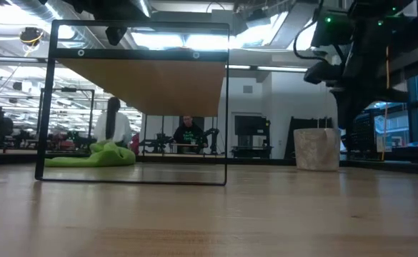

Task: Stack small to large cups/mugs on shelf
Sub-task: Put the gray mug on the shelf

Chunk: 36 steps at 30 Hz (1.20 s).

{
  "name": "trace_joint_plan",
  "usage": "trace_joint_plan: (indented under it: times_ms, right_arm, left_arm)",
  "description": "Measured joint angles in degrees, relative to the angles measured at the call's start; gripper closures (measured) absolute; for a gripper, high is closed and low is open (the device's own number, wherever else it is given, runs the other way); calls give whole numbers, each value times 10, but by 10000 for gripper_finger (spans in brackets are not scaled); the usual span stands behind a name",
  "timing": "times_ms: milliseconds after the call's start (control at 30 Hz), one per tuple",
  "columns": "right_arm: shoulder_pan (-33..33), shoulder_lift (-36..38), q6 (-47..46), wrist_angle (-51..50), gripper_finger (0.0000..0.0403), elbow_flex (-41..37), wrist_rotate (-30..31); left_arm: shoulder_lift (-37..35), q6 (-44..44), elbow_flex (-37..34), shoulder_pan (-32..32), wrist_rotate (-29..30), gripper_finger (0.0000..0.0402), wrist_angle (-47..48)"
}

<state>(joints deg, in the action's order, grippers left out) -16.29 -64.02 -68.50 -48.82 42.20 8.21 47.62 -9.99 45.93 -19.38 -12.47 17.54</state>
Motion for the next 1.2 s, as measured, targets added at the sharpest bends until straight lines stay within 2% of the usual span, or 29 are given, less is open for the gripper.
trace_joint_plan:
  times_ms: [300, 533, 633, 867, 1000, 1200]
  right_arm:
    - [0, -17, 10, 108, 401, -31, 12]
    - [0, -69, 15, 255, 401, -31, 13]
    - [0, -96, 16, 288, 401, -29, 7]
    - [0, -105, 78, 281, 399, 28, -20]
    - [0, -95, 126, 204, 400, 100, -17]
    - [-22, -94, 192, 26, 400, 218, 110]
  left_arm:
    - [0, -2, 0, 0, 0, 388, 0]
    - [0, -4, 0, 0, 0, 388, 0]
    - [0, -4, 0, 0, 0, 388, 0]
    - [0, -14, 0, 0, 0, 388, 13]
    - [0, -15, 0, 0, 0, 388, 22]
    - [0, -12, 0, 0, 0, 388, 22]
